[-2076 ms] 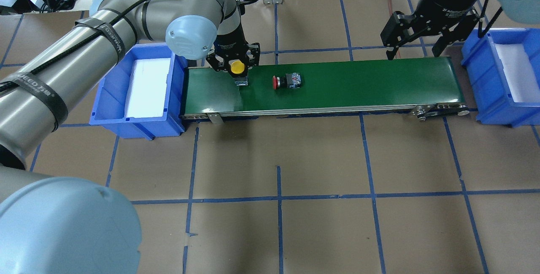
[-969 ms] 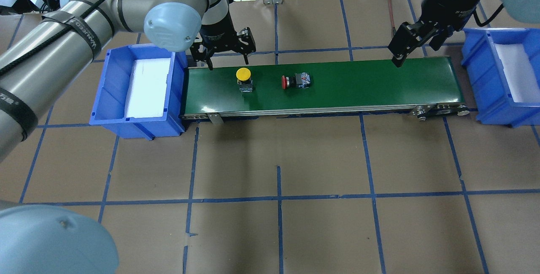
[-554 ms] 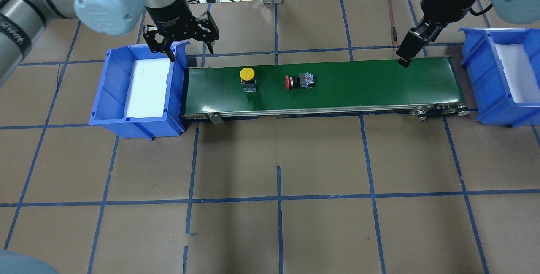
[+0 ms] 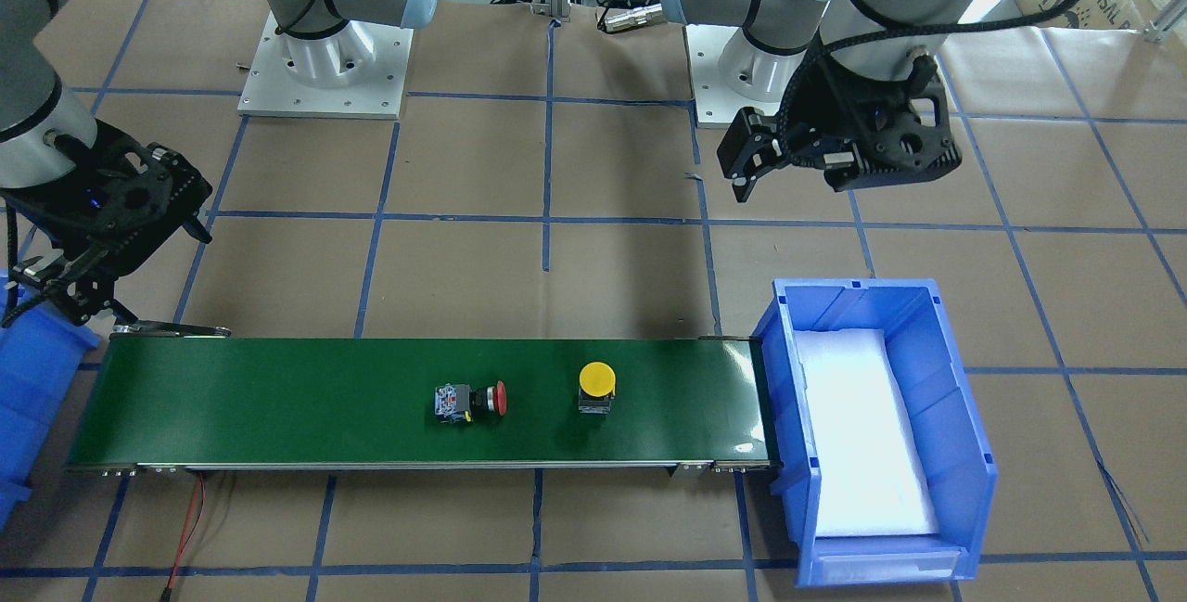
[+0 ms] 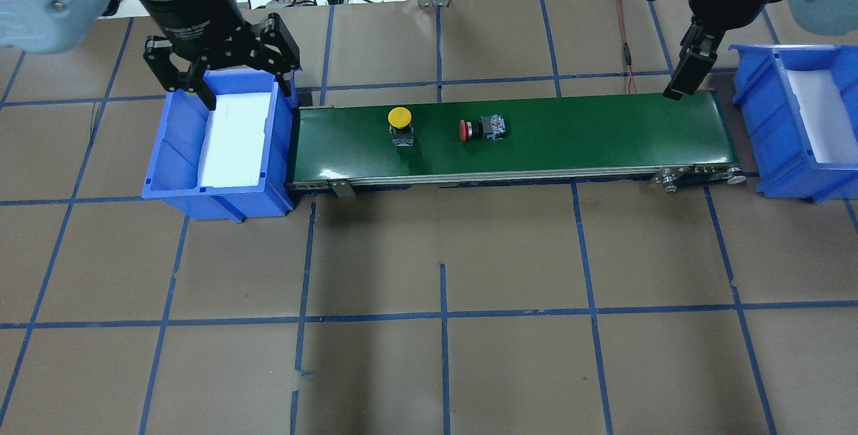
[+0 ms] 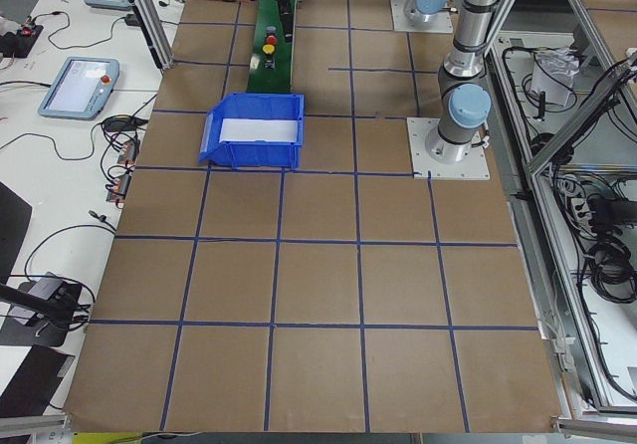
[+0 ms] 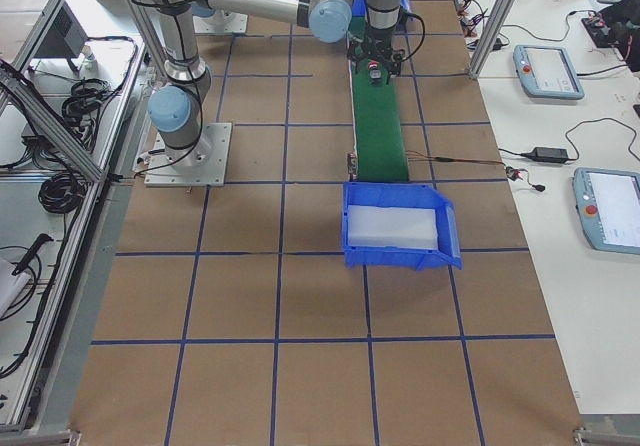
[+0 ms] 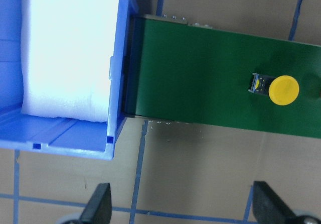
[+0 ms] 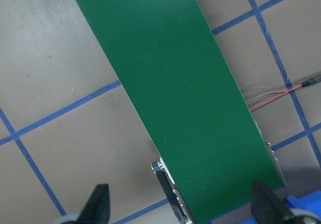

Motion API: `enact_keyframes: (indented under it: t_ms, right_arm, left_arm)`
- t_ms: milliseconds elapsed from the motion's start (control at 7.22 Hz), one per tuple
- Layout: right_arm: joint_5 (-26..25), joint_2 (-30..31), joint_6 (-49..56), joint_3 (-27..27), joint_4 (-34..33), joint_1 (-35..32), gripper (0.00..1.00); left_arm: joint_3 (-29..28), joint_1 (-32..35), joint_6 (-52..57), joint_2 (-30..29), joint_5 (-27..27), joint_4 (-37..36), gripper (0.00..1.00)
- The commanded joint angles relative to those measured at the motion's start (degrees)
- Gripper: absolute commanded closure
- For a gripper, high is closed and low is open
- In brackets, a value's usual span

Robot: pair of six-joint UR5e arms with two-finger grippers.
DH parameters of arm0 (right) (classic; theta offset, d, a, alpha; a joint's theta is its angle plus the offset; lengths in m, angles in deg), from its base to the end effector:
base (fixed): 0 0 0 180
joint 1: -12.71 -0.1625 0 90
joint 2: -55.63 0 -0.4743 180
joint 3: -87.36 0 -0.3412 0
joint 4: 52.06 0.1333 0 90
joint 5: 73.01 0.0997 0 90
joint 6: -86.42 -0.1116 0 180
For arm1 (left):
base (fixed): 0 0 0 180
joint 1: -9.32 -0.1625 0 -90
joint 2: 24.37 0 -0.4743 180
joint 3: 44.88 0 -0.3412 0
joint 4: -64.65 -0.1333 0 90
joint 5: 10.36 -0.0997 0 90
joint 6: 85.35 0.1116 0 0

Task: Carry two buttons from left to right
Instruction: 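Raise the left gripper over the bin while the right gripper moves to the belt end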

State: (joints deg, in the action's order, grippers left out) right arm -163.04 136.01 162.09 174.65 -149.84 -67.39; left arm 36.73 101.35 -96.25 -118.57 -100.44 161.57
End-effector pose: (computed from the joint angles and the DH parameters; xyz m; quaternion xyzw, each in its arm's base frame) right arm 0.0420 -0.5345 0.4790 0.5429 -0.8397 0.0054 0.0053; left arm -0.1497 -0.4643 0.5442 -0.0773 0.9967 0.0236 0.0034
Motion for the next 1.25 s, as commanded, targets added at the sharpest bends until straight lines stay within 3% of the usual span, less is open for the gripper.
enact_keyframes:
  t_ms: [0, 138, 554, 1107]
  right_arm:
    - [0.0, -5.1, 16.4, 0.1, -2.0, 2.9, 0.0]
    - [0.1, -7.1, 18.6, 0.5, -6.4, 3.3, 0.0]
    - [0.7, -8.2, 26.3, 6.6, -16.1, 3.3, 0.01]
    - [0.7, -8.7, 30.9, 6.9, -18.3, 3.1, 0.01]
  left_arm:
    - [0.3, 0.1, -0.3, 1.1, -1.3, 3.5, 0.0]
    - [-0.6, -0.1, -0.3, -0.8, -1.5, -0.5, 0.0]
    - [0.7, 0.2, 5.8, -1.1, -1.6, -1.1, 0.0]
    - [1.4, -4.8, 6.2, 0.4, -1.4, -1.4, 0.0]
